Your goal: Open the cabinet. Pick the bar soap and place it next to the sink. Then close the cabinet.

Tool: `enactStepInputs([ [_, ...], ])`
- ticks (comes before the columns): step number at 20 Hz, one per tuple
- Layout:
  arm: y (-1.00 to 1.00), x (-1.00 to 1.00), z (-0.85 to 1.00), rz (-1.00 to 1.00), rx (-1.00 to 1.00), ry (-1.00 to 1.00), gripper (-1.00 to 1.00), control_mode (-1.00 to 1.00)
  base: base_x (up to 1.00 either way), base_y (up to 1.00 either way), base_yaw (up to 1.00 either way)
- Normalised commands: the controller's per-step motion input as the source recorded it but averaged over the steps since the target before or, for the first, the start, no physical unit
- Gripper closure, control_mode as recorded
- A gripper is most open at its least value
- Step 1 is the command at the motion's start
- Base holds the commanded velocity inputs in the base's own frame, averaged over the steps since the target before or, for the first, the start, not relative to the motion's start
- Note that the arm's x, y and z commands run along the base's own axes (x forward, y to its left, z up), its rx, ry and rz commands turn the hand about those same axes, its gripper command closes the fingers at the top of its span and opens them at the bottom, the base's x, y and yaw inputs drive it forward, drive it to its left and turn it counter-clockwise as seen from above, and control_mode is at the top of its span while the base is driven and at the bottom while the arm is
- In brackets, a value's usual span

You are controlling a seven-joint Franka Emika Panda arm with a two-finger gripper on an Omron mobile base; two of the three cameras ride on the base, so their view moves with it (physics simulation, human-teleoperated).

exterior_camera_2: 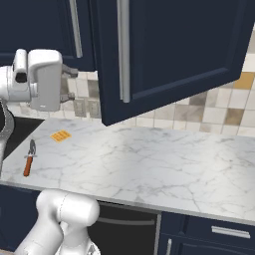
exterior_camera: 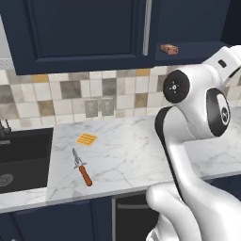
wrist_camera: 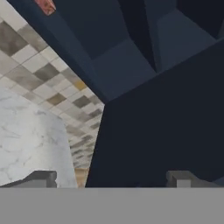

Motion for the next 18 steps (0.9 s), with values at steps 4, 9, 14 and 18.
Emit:
enactStepInputs([
  [4,-0.21,0.05,0.0,-0.05,-0.08,0.0,-1.0,-1.0,0.0,0.0,0.0],
  [9,-0.41,0.0,0.0,-0.15,-0.05,0.02,-1.0,-1.0,0.0,0.0,0.0],
  [14,-0.13,0.0,0.01,-0.16,-0.05,0.07,-1.0,-1.0,0.0,0.0,0.0],
  [18,-0.01,0.26,0.0,-0.05,-0.06,0.07,-1.0,-1.0,0.0,0.0,0.0],
])
